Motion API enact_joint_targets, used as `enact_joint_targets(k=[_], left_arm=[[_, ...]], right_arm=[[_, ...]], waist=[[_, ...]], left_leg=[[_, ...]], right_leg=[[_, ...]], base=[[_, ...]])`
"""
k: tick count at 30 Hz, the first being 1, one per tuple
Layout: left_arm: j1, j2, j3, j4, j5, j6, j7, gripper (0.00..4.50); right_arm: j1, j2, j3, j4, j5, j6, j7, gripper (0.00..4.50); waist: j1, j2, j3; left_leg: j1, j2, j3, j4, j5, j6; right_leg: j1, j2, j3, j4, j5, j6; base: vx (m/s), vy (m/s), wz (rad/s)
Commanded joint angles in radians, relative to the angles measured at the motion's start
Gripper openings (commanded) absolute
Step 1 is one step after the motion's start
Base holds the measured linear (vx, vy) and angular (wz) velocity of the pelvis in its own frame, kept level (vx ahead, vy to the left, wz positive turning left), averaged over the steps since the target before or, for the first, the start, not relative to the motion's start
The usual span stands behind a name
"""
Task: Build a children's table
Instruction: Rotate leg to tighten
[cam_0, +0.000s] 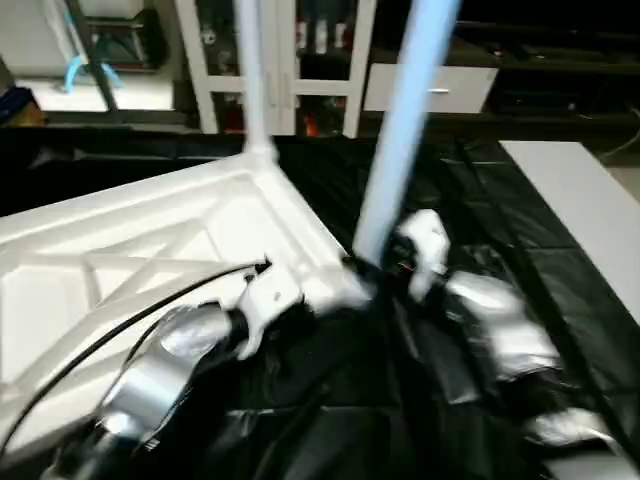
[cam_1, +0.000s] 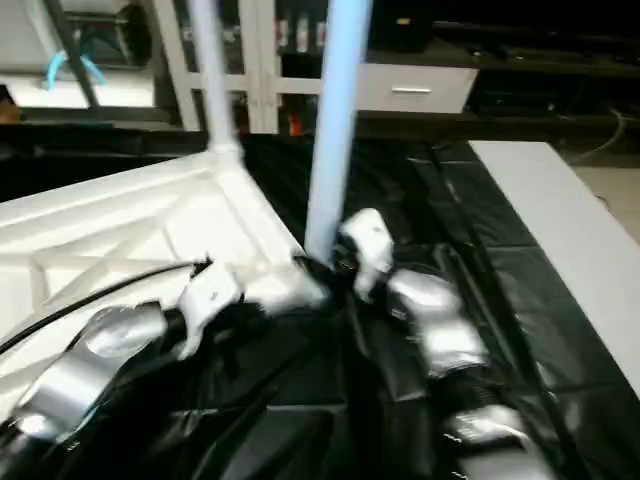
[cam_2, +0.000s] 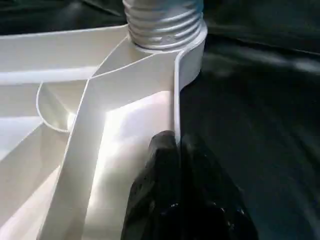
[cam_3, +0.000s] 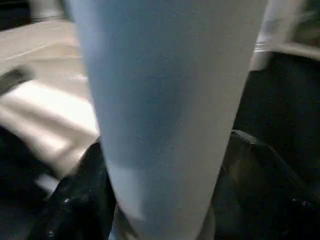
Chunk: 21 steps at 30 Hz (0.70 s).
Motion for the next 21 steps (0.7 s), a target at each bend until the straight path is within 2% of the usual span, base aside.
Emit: enact_joint_targets(k=[1, 7, 10, 16, 20, 21], left_arm=[[0.031, 0.012, -0.034, -0.012, -0.045, -0.032, -0.087, 0.0], [0.015, 0.016, -0.027, 0.018, -0.032, -0.057, -0.094, 0.0], [0.016, 0.022, -0.025, 0.015, -0.033, -0.054, -0.094, 0.0], [0.023, 0.024, -0.024, 0.02, -0.024, -0.054, -0.086, 0.0], [0.021, 0.018, -0.027, 0.025, -0.006, -0.026, -0.057, 0.0], [0.011, 0.004, -0.031, 0.033, 0.007, -0.009, -0.031, 0.0]], right_arm=[[0.02, -0.09, -0.06, -0.013, 0.03, 0.032, 0.065, 3.12], [0.033, -0.099, -0.057, -0.013, 0.071, 0.071, 0.128, 2.55], [0.037, -0.093, -0.056, -0.033, 0.083, 0.099, 0.124, 2.3], [0.044, -0.095, -0.053, -0.047, 0.073, 0.113, 0.11, 2.17], [0.04, -0.077, -0.071, -0.027, 0.052, 0.101, 0.025, 2.15], [0.034, -0.057, -0.077, -0.011, 0.029, 0.101, -0.045, 2.13]], waist=[[-0.004, -0.002, -0.046], [-0.004, -0.005, -0.041], [-0.006, -0.006, -0.041], [-0.006, -0.008, -0.042], [-0.008, -0.008, -0.041], [-0.01, -0.008, -0.042]], left_leg=[[0.028, 0.007, 0.003, -0.048, 0.008, 0.081], [0.026, 0.007, 0.003, -0.057, -0.044, 0.059], [0.026, 0.007, 0.003, -0.056, -0.029, 0.058], [0.026, 0.006, 0.003, -0.054, -0.011, 0.064], [0.026, 0.006, 0.003, -0.057, -0.024, 0.057], [0.026, 0.006, 0.003, -0.057, -0.027, 0.052]], right_leg=[[0.028, -0.038, 0.023, -0.053, 0.441, -0.195], [0.027, -0.048, 0.026, -0.064, 0.313, -0.214], [0.027, -0.047, 0.026, -0.063, 0.313, -0.217], [0.027, -0.047, 0.026, -0.061, 0.342, -0.215], [0.026, -0.048, 0.026, -0.063, 0.308, -0.214], [0.027, -0.048, 0.027, -0.063, 0.299, -0.214]], base=[[0.0, 0.0, 0.0], [0.0, 0.0, 0.0], [0.0, 0.0, 0.0], [0.0, 0.0, 0.0], [0.0, 0.0, 0.0], [0.0, 0.0, 0.0]])
